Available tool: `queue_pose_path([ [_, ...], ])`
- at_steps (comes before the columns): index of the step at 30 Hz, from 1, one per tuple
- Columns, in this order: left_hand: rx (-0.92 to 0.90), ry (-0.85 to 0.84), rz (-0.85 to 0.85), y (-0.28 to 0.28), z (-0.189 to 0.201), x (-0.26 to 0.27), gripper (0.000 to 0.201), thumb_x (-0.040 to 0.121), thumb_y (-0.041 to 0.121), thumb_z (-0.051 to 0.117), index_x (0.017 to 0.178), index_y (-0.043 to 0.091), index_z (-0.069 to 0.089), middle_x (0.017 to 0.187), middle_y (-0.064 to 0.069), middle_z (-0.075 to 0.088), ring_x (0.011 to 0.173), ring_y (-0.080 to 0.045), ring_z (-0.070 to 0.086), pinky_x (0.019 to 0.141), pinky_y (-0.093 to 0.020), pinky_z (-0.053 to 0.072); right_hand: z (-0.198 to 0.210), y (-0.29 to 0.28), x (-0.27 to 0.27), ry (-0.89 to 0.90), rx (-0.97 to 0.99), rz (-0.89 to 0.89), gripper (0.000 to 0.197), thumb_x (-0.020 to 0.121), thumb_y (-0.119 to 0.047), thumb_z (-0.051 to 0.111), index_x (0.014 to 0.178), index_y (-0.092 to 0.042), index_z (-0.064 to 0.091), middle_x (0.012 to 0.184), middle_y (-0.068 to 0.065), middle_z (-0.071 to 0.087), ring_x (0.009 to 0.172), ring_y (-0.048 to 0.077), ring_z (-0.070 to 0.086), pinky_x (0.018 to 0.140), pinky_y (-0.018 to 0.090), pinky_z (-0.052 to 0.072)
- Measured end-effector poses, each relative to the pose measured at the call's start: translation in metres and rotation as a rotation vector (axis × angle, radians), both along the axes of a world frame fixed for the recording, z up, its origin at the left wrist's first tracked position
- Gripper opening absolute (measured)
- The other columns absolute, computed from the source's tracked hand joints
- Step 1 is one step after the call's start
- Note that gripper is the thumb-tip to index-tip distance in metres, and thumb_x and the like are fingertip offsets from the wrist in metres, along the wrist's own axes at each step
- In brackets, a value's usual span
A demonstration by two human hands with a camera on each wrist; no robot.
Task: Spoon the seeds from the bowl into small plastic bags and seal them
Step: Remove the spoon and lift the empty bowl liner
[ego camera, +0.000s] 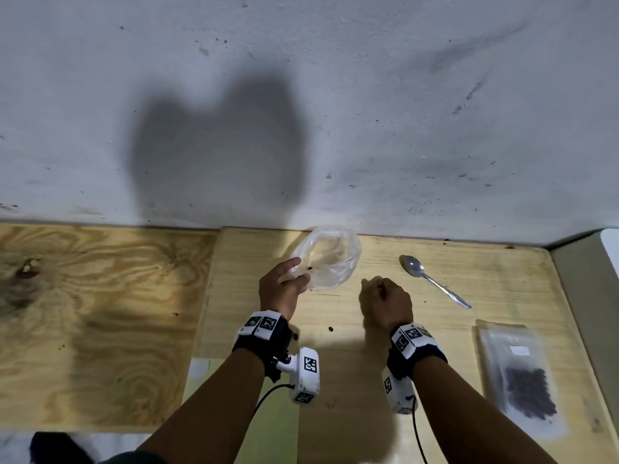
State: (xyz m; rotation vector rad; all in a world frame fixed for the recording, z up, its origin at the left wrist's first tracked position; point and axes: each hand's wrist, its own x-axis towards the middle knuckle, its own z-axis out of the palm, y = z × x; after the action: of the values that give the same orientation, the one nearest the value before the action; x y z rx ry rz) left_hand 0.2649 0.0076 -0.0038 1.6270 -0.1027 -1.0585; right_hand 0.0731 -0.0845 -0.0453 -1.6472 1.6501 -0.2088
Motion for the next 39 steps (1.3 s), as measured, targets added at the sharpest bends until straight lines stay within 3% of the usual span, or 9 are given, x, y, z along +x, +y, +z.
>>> queue_pose_path([
  [4,0.007,-0.032,-0.024,0.007,-0.001,0.001,0.036,0.076,-0.003,0.076,0.107,0.015,0.073,0.12,-0.002,0.059,0.063,0.007,0.068,0.094,-0.045,0.055,0.011,0.014,-0.006,-0.464,0.312,-0.32,0.038,0.088,-0.015,0.049,0.052,-0.021,0.059,0.056,0.002,0.053,0.051,0.02,0.045,0.052,0.027,0.034],
  [7,0.016,-0.059,-0.032,0.014,-0.001,0.002,0.035,0.076,-0.001,0.076,0.106,0.016,0.073,0.109,0.002,0.064,0.064,0.003,0.069,0.092,-0.045,0.055,0.017,0.029,-0.006,-0.65,0.543,-0.406,0.021,0.077,-0.011,0.041,0.061,-0.013,0.055,0.056,0.006,0.047,0.042,0.015,0.03,0.04,0.019,0.023],
  [10,0.036,-0.058,-0.015,0.02,0.002,0.0,0.035,0.076,0.0,0.076,0.106,0.018,0.073,0.102,0.008,0.064,0.073,-0.01,0.072,0.093,-0.044,0.055,0.02,0.041,0.001,-0.512,0.494,-0.302,0.03,0.082,0.0,0.04,0.058,-0.01,0.055,0.048,0.003,0.046,0.044,0.017,0.034,0.04,0.017,0.026],
  [13,0.053,-0.054,-0.006,0.027,0.006,0.0,0.035,0.077,0.001,0.076,0.105,0.022,0.073,0.091,0.018,0.061,0.082,-0.024,0.073,0.094,-0.043,0.054,0.019,0.055,0.007,-0.28,0.236,0.007,0.033,0.087,-0.008,0.056,0.057,-0.018,0.062,0.056,-0.015,0.06,0.06,0.009,0.054,0.057,0.019,0.04],
  [17,0.048,-0.061,0.01,0.034,0.008,0.003,0.034,0.076,0.002,0.077,0.102,0.024,0.074,0.099,0.014,0.061,0.081,-0.02,0.072,0.094,-0.043,0.054,0.005,0.07,0.01,-0.17,0.147,0.181,0.025,0.071,-0.039,0.077,0.073,-0.017,0.067,0.075,-0.014,0.07,0.066,-0.001,0.063,0.064,0.011,0.046],
  [24,0.022,-0.084,0.073,0.04,0.011,0.015,0.036,0.076,-0.003,0.076,0.106,0.016,0.073,0.099,0.009,0.059,0.075,-0.012,0.067,0.09,-0.045,0.056,-0.005,0.077,0.012,-0.029,-0.011,0.335,0.009,0.083,-0.024,0.071,0.076,-0.021,0.067,0.08,-0.013,0.066,0.074,0.008,0.061,0.067,0.019,0.041],
  [28,0.011,-0.095,0.104,0.043,0.008,0.023,0.037,0.076,-0.005,0.075,0.107,0.014,0.073,0.115,-0.007,0.059,0.077,-0.015,0.066,0.09,-0.046,0.056,-0.004,0.078,0.015,-0.017,-0.016,0.34,0.011,0.083,-0.027,0.07,0.076,-0.026,0.061,0.076,-0.012,0.065,0.072,0.01,0.06,0.066,0.017,0.043],
  [33,0.019,-0.103,0.121,0.045,0.005,0.033,0.037,0.075,-0.002,0.077,0.106,0.016,0.073,0.107,-0.001,0.061,0.077,-0.014,0.067,0.09,-0.048,0.056,-0.004,0.071,0.019,-0.014,0.07,0.259,0.028,0.073,-0.037,0.082,0.091,-0.024,0.064,0.089,-0.014,0.067,0.085,0.009,0.063,0.084,0.025,0.05],
  [39,0.005,-0.114,0.15,0.044,0.002,0.04,0.038,0.076,-0.004,0.075,0.11,0.012,0.072,0.123,-0.012,0.058,0.081,-0.012,0.065,0.089,-0.045,0.057,-0.001,0.062,0.032,0.03,0.065,0.107,0.033,0.068,-0.044,0.081,0.086,-0.024,0.061,0.083,-0.011,0.07,0.08,0.013,0.066,0.078,0.028,0.052],
])
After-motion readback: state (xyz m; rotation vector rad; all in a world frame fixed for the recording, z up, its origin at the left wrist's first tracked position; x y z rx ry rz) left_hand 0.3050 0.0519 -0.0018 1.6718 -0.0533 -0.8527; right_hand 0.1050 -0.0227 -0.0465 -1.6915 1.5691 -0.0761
